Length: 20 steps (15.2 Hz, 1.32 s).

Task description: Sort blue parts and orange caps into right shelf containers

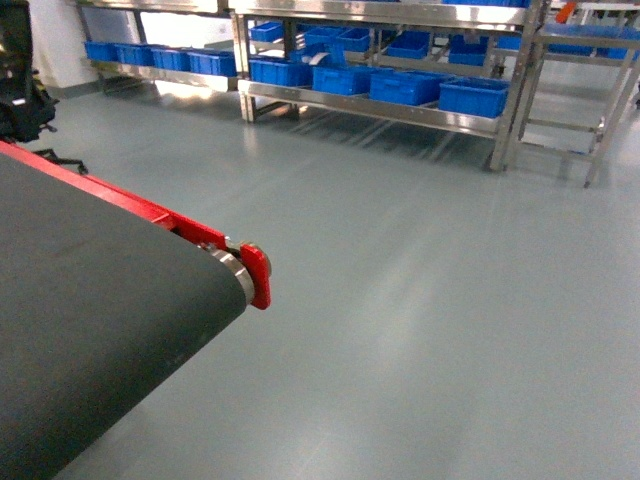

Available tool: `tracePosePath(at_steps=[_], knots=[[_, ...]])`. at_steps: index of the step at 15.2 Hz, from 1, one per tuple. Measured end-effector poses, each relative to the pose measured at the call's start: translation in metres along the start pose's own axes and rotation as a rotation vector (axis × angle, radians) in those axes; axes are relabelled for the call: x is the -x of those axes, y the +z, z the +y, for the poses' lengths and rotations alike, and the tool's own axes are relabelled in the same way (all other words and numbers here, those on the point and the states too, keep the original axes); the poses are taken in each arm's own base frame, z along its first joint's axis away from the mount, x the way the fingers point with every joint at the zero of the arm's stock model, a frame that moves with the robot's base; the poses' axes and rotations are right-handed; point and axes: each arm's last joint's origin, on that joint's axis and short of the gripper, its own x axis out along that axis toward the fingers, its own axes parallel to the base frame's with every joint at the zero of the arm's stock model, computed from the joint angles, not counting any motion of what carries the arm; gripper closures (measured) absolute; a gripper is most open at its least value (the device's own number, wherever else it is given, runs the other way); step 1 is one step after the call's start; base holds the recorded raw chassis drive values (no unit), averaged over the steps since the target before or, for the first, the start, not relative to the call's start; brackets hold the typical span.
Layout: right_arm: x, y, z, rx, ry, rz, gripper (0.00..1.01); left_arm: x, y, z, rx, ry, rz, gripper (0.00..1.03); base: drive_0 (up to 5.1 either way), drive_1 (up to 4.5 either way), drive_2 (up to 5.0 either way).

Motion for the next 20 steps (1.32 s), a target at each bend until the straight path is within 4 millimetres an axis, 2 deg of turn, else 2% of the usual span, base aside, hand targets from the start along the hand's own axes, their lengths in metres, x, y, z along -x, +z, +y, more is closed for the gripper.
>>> tracePosePath(at_steps=[20], knots=[[0.0000, 0.0000, 0.0000, 0.000, 0.000, 0.000, 0.58, 0.0000, 0.0000, 0.0000, 0.000, 0.000, 0.000, 0.62, -1.6, -1.63, -1.6]])
